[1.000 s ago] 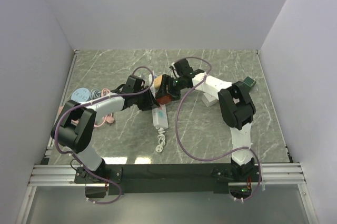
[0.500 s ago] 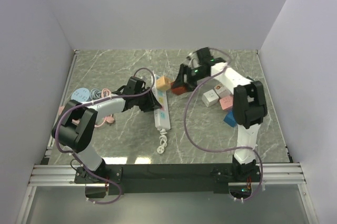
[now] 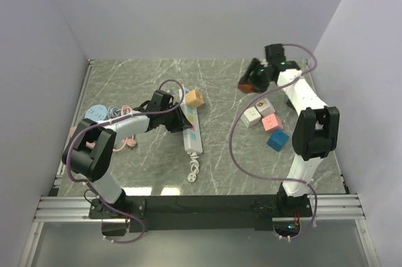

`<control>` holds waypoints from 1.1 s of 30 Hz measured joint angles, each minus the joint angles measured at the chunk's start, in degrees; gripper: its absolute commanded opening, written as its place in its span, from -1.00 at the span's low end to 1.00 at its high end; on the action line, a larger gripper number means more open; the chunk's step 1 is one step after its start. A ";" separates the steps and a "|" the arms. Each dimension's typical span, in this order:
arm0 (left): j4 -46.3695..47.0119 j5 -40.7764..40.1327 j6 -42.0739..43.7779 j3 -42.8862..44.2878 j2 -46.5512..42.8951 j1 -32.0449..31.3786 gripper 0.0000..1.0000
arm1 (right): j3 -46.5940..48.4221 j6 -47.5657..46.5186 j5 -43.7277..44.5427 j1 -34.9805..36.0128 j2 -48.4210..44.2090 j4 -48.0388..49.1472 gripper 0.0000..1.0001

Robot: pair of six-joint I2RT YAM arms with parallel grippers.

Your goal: Pull the plug off the socket

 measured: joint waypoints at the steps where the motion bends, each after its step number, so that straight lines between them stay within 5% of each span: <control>1: -0.02 0.02 0.00 0.02 0.00 0.00 -0.99 | 1.33 1.20 3.41 -1.81 0.90 -0.50 -1.00; 6: -0.11 0.02 0.02 0.04 0.00 0.00 -0.99 | 7.17 5.97 16.37 -10.36 7.30 -2.97 -1.00; 11: -0.13 0.07 0.15 0.04 0.00 0.00 -0.99 | 7.30 7.78 22.84 -14.45 12.70 -6.62 -0.78; 12: -0.13 0.07 0.17 0.04 0.00 0.00 -0.99 | 7.19 7.93 23.39 -14.56 13.49 -7.21 -0.67; 13: -0.13 0.11 0.17 0.07 0.00 0.00 -0.99 | 6.54 8.02 23.76 -14.56 13.77 -7.23 -0.33; 16: -0.44 0.17 0.35 0.31 0.04 0.00 -0.99 | 4.04 8.44 23.96 -14.49 13.68 -7.72 0.27; 19: -1.25 0.28 0.83 0.92 0.35 0.00 -0.99 | 2.99 8.85 24.37 -14.49 13.64 -8.15 0.61; 24: -1.79 0.31 1.18 1.33 0.48 0.00 -0.99 | 3.80 9.29 25.51 -14.49 11.76 -10.08 0.81; 33: -1.81 0.72 1.44 1.38 0.55 0.00 -0.99 | 3.34 5.90 20.35 -11.26 -0.72 -6.16 0.85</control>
